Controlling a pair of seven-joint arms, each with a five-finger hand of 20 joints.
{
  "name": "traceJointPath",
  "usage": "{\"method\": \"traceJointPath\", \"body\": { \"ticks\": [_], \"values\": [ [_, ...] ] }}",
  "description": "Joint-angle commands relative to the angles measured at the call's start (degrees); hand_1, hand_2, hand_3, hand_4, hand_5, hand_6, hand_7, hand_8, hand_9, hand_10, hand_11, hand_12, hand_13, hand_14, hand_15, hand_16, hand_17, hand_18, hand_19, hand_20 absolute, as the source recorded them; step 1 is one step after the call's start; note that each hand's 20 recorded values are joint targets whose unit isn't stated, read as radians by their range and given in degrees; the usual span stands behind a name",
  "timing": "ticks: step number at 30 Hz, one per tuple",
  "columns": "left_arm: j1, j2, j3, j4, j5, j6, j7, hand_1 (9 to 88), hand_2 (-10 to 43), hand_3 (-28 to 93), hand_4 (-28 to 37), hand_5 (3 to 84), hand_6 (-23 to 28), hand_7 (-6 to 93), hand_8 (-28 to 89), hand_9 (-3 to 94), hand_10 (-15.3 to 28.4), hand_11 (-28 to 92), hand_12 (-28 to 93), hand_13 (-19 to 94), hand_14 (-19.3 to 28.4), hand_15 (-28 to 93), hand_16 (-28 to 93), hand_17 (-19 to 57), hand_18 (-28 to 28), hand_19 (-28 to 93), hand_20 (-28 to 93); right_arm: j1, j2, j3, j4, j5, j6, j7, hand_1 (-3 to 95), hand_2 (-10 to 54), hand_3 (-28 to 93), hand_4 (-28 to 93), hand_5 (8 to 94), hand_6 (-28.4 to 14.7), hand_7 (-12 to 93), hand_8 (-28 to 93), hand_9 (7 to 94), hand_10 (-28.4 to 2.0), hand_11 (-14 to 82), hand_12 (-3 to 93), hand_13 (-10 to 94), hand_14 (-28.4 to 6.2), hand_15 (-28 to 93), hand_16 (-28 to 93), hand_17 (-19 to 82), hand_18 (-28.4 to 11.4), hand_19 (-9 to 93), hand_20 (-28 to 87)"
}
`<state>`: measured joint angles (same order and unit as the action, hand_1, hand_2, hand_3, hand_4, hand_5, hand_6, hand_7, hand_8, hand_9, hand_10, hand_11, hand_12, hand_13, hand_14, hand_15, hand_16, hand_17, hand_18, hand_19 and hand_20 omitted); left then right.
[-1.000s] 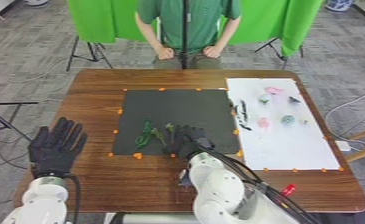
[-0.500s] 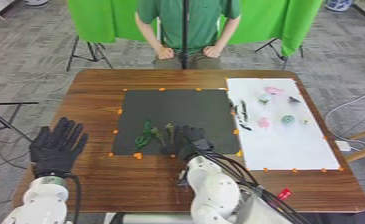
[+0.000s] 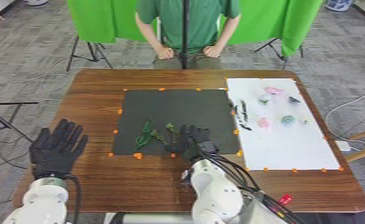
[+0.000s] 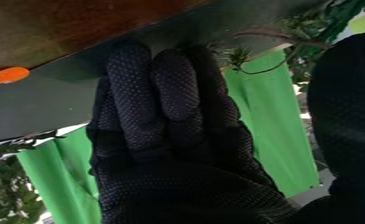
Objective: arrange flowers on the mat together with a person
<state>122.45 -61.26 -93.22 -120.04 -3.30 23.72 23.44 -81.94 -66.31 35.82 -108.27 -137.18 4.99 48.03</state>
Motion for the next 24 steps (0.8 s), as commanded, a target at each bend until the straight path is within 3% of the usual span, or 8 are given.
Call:
{"method": "traceJointPath", "body": {
  "ticks": [1, 5, 9, 12, 13, 18, 24],
  "values": [
    [0.6, -0.84, 0.09, 0.22, 0.14, 1.14, -1.19, 29.7, 14.3, 77, -28.3, 50.7, 9.7, 21.2, -12, 44.1, 14.8, 27, 8, 33, 17.1, 43, -11, -6.5, 16.4, 44, 11, -1.5, 0.7, -0.4, 1.2, -0.8, -0.9, 0.0, 30.5, -9.5, 68, -28, 50.5, -11.4, 52, -19, 56.3, -23.6, 56.9, 35.4, 52, -21.5, 67, 18, 16, -28.4, 72, 17],
    [0.7, -0.95, -0.12, 0.24, 0.11, 0.94, -1.27, 29.8, 14.3, 77, -28.3, 50.7, 9.8, 21.1, -12, 44.0, 14.8, 28, 8, 33, 17.1, 43, -11, -6.5, 16.4, 44, 11, -1.4, 1.5, -0.7, 0.5, -1.5, -0.2, 0.0, 29.3, -9.5, 66, -28, 49.3, -11.9, 55, -22, 55.6, -24.0, 56.8, 35.3, 52, -21.8, 66, 18, 16, -28.4, 72, 17],
    [0.7, -1.02, -0.10, 0.33, 0.38, 1.03, -1.61, 29.8, 14.4, 77, -28.3, 50.8, 9.9, 21.1, -12, 44.0, 14.9, 28, 8, 33, 17.1, 44, -11, -6.5, 16.4, 44, 11, -1.8, 1.6, -0.5, 0.3, -1.8, 0.3, 0.3, 28.5, -9.5, 67, -28, 48.2, -14.0, 39, -16, 52.7, -25.4, 56.0, 34.4, 51, -22.4, 65, 16, 16, -28.4, 72, 17],
    [0.9, -1.01, -0.19, 0.24, 0.38, 1.06, -1.58, 29.7, 14.4, 77, -28.3, 50.6, 9.9, 21.1, -12, 43.9, 15.0, 28, 8, 33, 17.1, 44, -11, -6.5, 16.4, 44, 11, -2.0, 1.8, -0.6, 0.0, -2.0, 0.6, 0.0, 28.4, -9.5, 67, -28, 45.1, -17.1, 21, -8, 50.4, -26.1, 56.4, 34.0, 50, -22.9, 65, 16, 16, -28.4, 73, 17],
    [1.0, -0.11, 0.20, 0.16, -0.46, 0.97, -0.63, 29.8, 14.4, 77, -28.3, 50.4, 9.9, 21.1, -12, 43.9, 15.0, 28, 8, 33, 17.1, 44, -11, -6.5, 16.4, 44, 11, -1.9, 1.9, -0.8, 0.0, -2.2, 1.1, -0.2, 28.4, -9.5, 67, -28, 43.6, -18.3, 17, -8, 49.5, -26.5, 56.4, 34.0, 49, -23.2, 65, 15, 16, -28.4, 73, 17],
    [0.9, -0.63, 0.04, 0.19, 0.03, 1.17, -1.25, 29.8, 14.4, 77, -28.3, 49.9, 9.9, 21.1, -12, 43.7, 15.1, 28, 8, 33, 17.2, 44, -11, -6.5, 16.4, 44, 11, -1.6, 2.0, -1.5, 0.1, -3.8, 2.6, -1.0, 28.4, -9.5, 68, -28, 36.3, -21.9, 5, -7, 44.4, -28.0, 53.6, 31.5, 47, -24.0, 66, 15, 16, -28.4, 73, 16],
    [0.9, -0.86, 0.26, 0.16, 0.06, 1.03, -1.49, 29.8, 14.4, 77, -28.3, 49.5, 10.0, 21.0, -12, 43.5, 15.1, 28, 8, 33, 17.1, 44, -11, -6.5, 16.4, 45, 11, -0.8, 1.6, -1.3, -0.5, 0.7, 5.0, -1.1, 25.7, -8.8, 66, -28, 28.4, -22.9, 2, -6, 40.2, -28.4, 28.5, 19.1, 41, -25.6, 58, 9, 14, -28.4, 70, 12]
  ]
}}
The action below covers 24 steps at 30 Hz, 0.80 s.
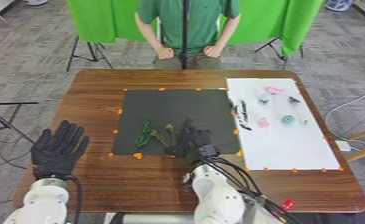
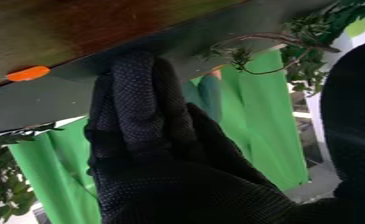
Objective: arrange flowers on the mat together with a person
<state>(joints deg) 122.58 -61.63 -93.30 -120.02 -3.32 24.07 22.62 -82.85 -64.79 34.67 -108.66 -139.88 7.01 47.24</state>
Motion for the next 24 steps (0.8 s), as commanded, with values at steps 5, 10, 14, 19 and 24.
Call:
{"method": "traceJointPath", "body": {
  "ticks": [5, 10, 14, 19, 24],
  "values": [
    [0.7, -0.29, 0.23, 0.05, 0.23, 0.63, -0.49, 29.8, 14.4, 77, -28.3, 49.4, 10.0, 21.0, -12, 43.4, 15.1, 28, 8, 33, 17.2, 44, -11, -6.5, 16.4, 45, 11, 1.8, -0.2, -0.5, 0.3, 5.0, 3.8, 0.3, 21.6, 1.5, 64, -28, 27.7, -22.2, 3, -6, 37.2, -28.4, 18.8, 17.2, 37, -27.0, 47, 7, 10, -28.4, 67, 4],
    [0.9, -0.35, 0.20, -0.12, 0.11, 0.91, -0.28, 29.9, 14.4, 77, -28.3, 49.5, 10.1, 21.1, -12, 43.4, 15.2, 28, 8, 33, 17.2, 44, -11, -6.5, 16.4, 45, 11, 3.1, 0.0, -1.0, 0.9, 4.9, 3.2, -2.0, 34.2, -9.2, 76, -28, 31.9, -19.4, 9, -8, 35.0, -28.4, 18.4, 16.6, 34, -26.3, 43, 8, 7, -28.4, 68, -4],
    [1.2, 0.22, 0.37, -0.22, -0.40, 0.96, 0.46, 30.0, 14.4, 77, -28.3, 49.6, 10.0, 21.3, -12, 43.5, 15.3, 28, 8, 33, 17.1, 44, -11, -6.5, 16.4, 45, 11, 3.0, 1.3, -1.9, 1.9, 3.0, 11.4, -11.1, 42.2, -9.5, 77, -28, 42.2, -13.6, 27, -15, 41.7, -25.1, 30.6, 18.3, 38, -22.4, 46, 8, 8, -26.7, 67, -3],
    [1.0, -0.03, 0.30, -0.11, 0.18, 0.76, 0.08, 30.4, 13.9, 77, -28.3, 49.7, 10.0, 21.4, -12, 43.6, 15.3, 28, 8, 33, 17.1, 44, -11, -6.5, 16.4, 45, 11, 2.9, 1.5, -3.5, 4.0, 0.7, 14.6, -13.9, 55.2, -9.5, 63, -28, 55.5, -2.8, 55, -4, 49.7, -18.8, 27.5, 16.9, 43, -17.7, 38, 10, 9, -23.7, 61, 0],
    [1.1, 0.23, 0.36, -0.09, -0.13, 0.94, 0.20, 31.1, 13.3, 77, -28.3, 49.8, 10.0, 21.6, -12, 43.6, 15.3, 28, 8, 34, 17.2, 45, -11, -6.5, 16.4, 45, 11, 3.3, 1.6, -3.8, 4.0, -0.1, 13.2, -13.5, 57.3, -9.5, 54, -28, 69.3, -1.0, 51, -1, 58.0, -17.3, 23.9, 16.6, 47, -16.4, 35, 13, 10, -23.0, 59, 3]
  ]
}}
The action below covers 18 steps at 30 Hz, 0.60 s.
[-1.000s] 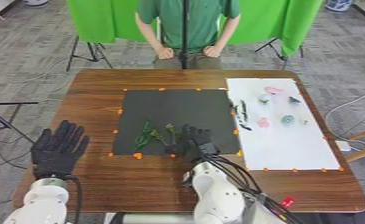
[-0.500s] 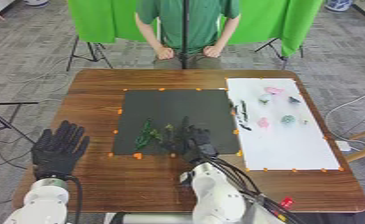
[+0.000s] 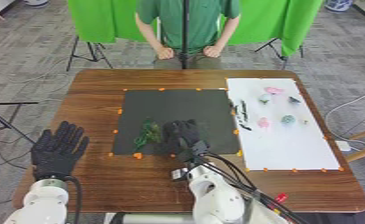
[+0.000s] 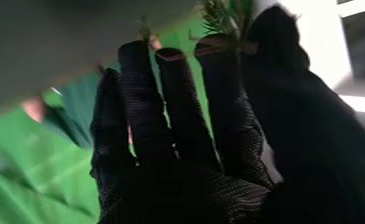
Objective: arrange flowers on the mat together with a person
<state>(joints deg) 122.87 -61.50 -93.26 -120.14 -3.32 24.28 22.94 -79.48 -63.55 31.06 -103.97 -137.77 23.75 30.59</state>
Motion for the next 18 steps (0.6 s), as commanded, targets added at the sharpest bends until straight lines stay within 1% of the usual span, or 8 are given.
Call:
{"method": "traceJointPath", "body": {
  "ticks": [1, 4, 5, 7, 9, 12, 14, 18],
  "values": [
    [0.8, 0.01, 0.29, 0.07, -0.15, 0.83, -0.21, 31.2, 13.3, 77, -28.3, 49.8, 10.0, 21.6, -12, 43.5, 15.3, 28, 8, 34, 17.2, 45, -11, -6.5, 16.4, 45, 11, 0.0, 0.3, -0.3, -0.7, -2.4, -3.5, 3.5, 55.6, -9.5, 56, -28, 71.0, -1.0, 50, -2, 58.9, -17.1, 23.5, 16.5, 47, -16.3, 34, 13, 10, -23.0, 59, 3],
    [0.9, -0.26, 0.30, 0.06, -0.10, 1.00, -0.38, 31.2, 13.2, 77, -28.3, 49.8, 10.0, 21.6, -12, 43.6, 15.4, 29, 8, 33, 17.2, 45, -11, -6.5, 16.5, 45, 11, -0.3, 0.2, 0.3, -1.1, -1.1, -4.4, 4.1, 51.1, -5.9, 61, -28, 75.5, -1.0, 43, -4, 60.6, -16.9, 22.3, 16.2, 48, -16.2, 33, 13, 10, -22.9, 58, 4],
    [0.9, -0.30, 0.26, 0.04, -0.19, 1.02, -0.41, 31.1, 13.3, 77, -28.3, 49.8, 10.0, 21.6, -12, 43.6, 15.5, 29, 8, 33, 17.1, 45, -11, -6.5, 16.5, 45, 11, -0.3, 0.2, 0.3, -1.3, -1.1, -4.8, 4.7, 48.7, -2.9, 63, -28, 76.8, -0.6, 40, -3, 60.8, -16.9, 22.0, 16.1, 48, -16.2, 33, 14, 10, -22.9, 58, 4],
    [0.9, -0.40, 0.21, 0.04, -0.05, 0.96, -0.48, 31.1, 13.4, 77, -28.3, 49.8, 10.1, 21.5, -12, 43.6, 15.5, 29, 8, 33, 17.2, 45, -11, -6.5, 16.5, 45, 11, -0.5, 0.3, 0.6, -1.5, 0.1, -4.5, 5.2, 42.7, 5.7, 67, -28, 79.3, 0.4, 31, -10, 61.5, -17.6, 20.6, 15.8, 48, -16.5, 33, 14, 10, -22.9, 57, 5],
    [1.0, -0.45, 0.16, 0.01, -0.12, 0.95, -0.42, 30.9, 13.7, 77, -28.3, 49.9, 10.1, 21.5, -12, 43.6, 15.6, 29, 8, 33, 17.3, 45, -11, -6.5, 16.5, 45, 11, -0.7, 0.3, 0.8, -1.7, 1.6, -3.6, 5.8, 37.4, 15.8, 68, -28, 79.7, -0.8, 26, -15, 61.9, -18.2, 19.2, 15.6, 49, -16.8, 32, 14, 10, -22.8, 57, 5],
    [1.2, -0.55, -0.01, -0.11, -0.11, 1.04, -0.51, 30.7, 14.1, 77, -28.3, 49.9, 10.1, 21.5, -12, 43.7, 15.7, 29, 8, 33, 17.3, 45, -11, -6.5, 16.5, 45, 11, -1.1, 0.4, 1.5, -2.6, 4.1, -2.6, 6.7, 33.5, 23.7, 64, -28, 79.3, -2.6, 22, -14, 62.8, -19.0, 17.9, 15.7, 49, -17.7, 32, 14, 10, -22.4, 56, 6],
    [1.0, -0.61, -0.06, -0.02, -0.28, 1.14, -0.64, 30.5, 14.3, 77, -28.3, 49.9, 10.1, 21.4, -12, 43.7, 15.7, 29, 8, 33, 17.3, 45, -11, -6.5, 16.5, 45, 11, -1.2, 0.8, 1.8, -3.2, 4.2, -2.7, 7.2, 29.3, 25.5, 65, -28, 79.0, -3.9, 20, -13, 63.2, -19.8, 17.4, 15.9, 49, -18.7, 32, 14, 9, -22.7, 56, 6],
    [1.4, -0.88, -0.35, -0.28, -0.24, 0.85, -0.48, 30.2, 14.7, 77, -28.3, 49.9, 10.1, 21.4, -12, 43.7, 15.8, 29, 8, 33, 17.4, 45, -11, -6.5, 16.5, 45, 11, -1.7, 2.6, 2.5, -5.5, 5.1, -1.4, 7.2, 22.7, 18.7, 75, -28, 73.5, -5.6, 21, -13, 61.0, -21.6, 18.3, 15.7, 47, -20.1, 35, 13, 9, -24.4, 58, 5]
  ]
}}
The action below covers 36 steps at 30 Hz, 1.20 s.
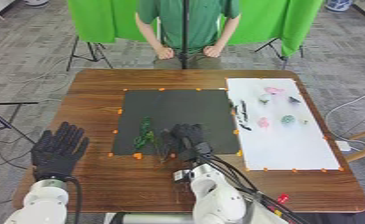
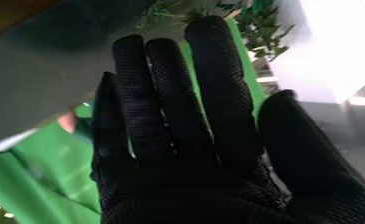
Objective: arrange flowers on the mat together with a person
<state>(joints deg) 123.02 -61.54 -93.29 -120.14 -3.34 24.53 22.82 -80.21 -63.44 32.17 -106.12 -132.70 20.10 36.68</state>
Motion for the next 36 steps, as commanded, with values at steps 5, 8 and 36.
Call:
{"method": "traceJointPath", "body": {
  "ticks": [5, 8, 36],
  "values": [
    [1.8, -0.68, -0.66, -0.59, -0.32, 0.62, -0.07, 30.1, 14.9, 77, -28.3, 50.0, 10.2, 21.4, -12, 43.7, 15.8, 29, 8, 33, 17.4, 45, -11, -6.5, 16.5, 45, 11, -4.4, 4.8, 6.9, -7.6, 7.9, -0.6, -4.7, 21.6, 17.7, 78, -28, 67.3, -6.2, 23, -14, 59.4, -21.7, 19.0, 15.9, 46, -20.3, 36, 12, 9, -24.3, 59, 4],
    [2.3, -0.98, -0.96, -0.87, -0.31, 0.60, -0.05, 30.0, 15.0, 77, -28.3, 50.0, 10.2, 21.3, -12, 43.7, 15.9, 29, 8, 33, 17.4, 45, -11, -6.5, 16.5, 45, 11, -7.5, 5.9, 12.3, -10.7, 14.2, -8.5, -9.5, 22.7, 17.3, 78, -28, 62.6, -6.2, 23, -14, 58.4, -21.1, 20.0, 16.8, 47, -19.1, 37, 13, 9, -23.7, 58, 4],
    [1.7, -0.14, 0.26, -0.67, 0.38, 0.63, -1.26, 29.7, 15.6, 77, -28.3, 50.1, 10.2, 21.1, -12, 43.7, 16.1, 29, 8, 33, 17.4, 45, -12, -6.5, 16.5, 45, 11, -7.8, 0.4, 12.2, -11.3, -0.9, -38.9, -16.7, 20.9, 18.8, 74, -28, 57.9, -1.2, 18, -13, 55.4, -19.6, 36.9, 25.6, 44, -18.6, 54, 18, 7, -22.8, 51, 15]
  ]
}}
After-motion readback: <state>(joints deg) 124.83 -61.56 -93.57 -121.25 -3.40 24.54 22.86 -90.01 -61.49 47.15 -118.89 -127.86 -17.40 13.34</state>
